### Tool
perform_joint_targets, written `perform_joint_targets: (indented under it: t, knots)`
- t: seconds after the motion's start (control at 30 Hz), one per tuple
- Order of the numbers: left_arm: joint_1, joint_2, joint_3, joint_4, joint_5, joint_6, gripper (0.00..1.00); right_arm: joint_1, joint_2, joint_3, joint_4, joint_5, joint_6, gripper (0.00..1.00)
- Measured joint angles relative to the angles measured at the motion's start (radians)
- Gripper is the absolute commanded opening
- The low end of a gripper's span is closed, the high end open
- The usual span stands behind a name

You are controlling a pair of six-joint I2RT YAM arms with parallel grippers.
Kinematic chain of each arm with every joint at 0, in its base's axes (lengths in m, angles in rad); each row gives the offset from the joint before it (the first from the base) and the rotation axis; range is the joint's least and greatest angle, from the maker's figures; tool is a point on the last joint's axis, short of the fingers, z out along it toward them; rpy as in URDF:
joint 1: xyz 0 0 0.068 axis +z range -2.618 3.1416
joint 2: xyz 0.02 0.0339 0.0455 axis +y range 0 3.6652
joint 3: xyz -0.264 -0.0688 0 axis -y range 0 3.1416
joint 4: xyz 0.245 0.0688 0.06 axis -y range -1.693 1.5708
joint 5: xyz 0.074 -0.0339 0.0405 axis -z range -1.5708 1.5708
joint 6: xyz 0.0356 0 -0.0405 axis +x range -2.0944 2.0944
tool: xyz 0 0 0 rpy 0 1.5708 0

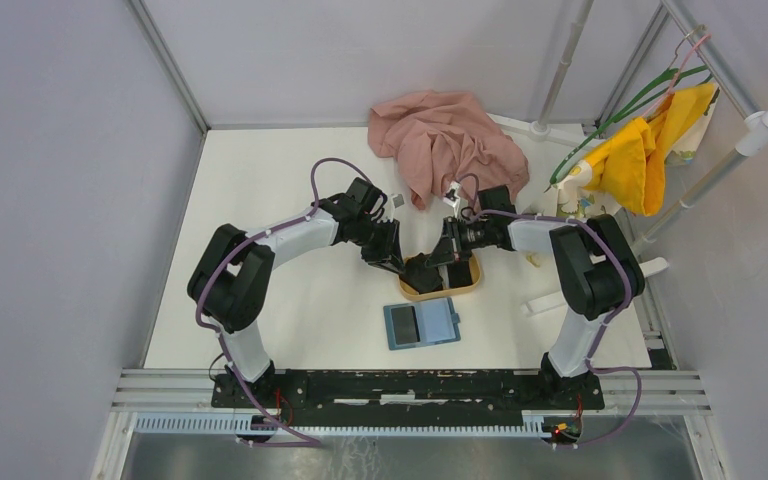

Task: Put the credit cards into the card holder
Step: Pick up the credit card from the storage box, then insert the credit card into the card holder.

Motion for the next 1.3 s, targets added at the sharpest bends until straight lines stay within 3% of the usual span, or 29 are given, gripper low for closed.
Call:
perform_joint_targets:
  t: [0.33, 0.53, 0.67, 0.97, 1.13, 1.23, 1.3]
  knots:
    - [0.0, 0.0, 0.0, 0.009, 0.0, 0.0, 0.29, -0.018, -0.086, 0.0, -0.061, 0.078, -0.076, 0.0]
    - [0.0, -0.028, -0.014, 0.051, -0.003, -0.002, 0.56, -0.018, -0.142, 0.008, -0.116, 0.137, -0.152, 0.0]
    - [0.01, -0.135, -0.059, 0.094, -0.019, -0.003, 0.66, -0.018, -0.195, 0.008, -0.145, 0.181, -0.204, 0.0]
    - [0.04, -0.472, -0.137, 0.232, -0.154, -0.003, 0.7, -0.027, -0.299, 0.008, -0.155, 0.194, -0.248, 0.0]
    - [0.04, -0.728, -0.346, 0.479, -0.187, -0.059, 0.74, -0.044, -0.351, -0.043, -0.033, 0.037, -0.204, 0.0]
    - [0.04, -0.829, -0.51, 0.669, -0.185, -0.136, 0.93, -0.05, -0.377, -0.132, 0.142, -0.09, -0.101, 0.0]
    - [0.039, -0.85, -0.613, 0.779, -0.182, -0.206, 0.99, -0.05, -0.381, -0.185, 0.255, -0.156, -0.014, 0.0]
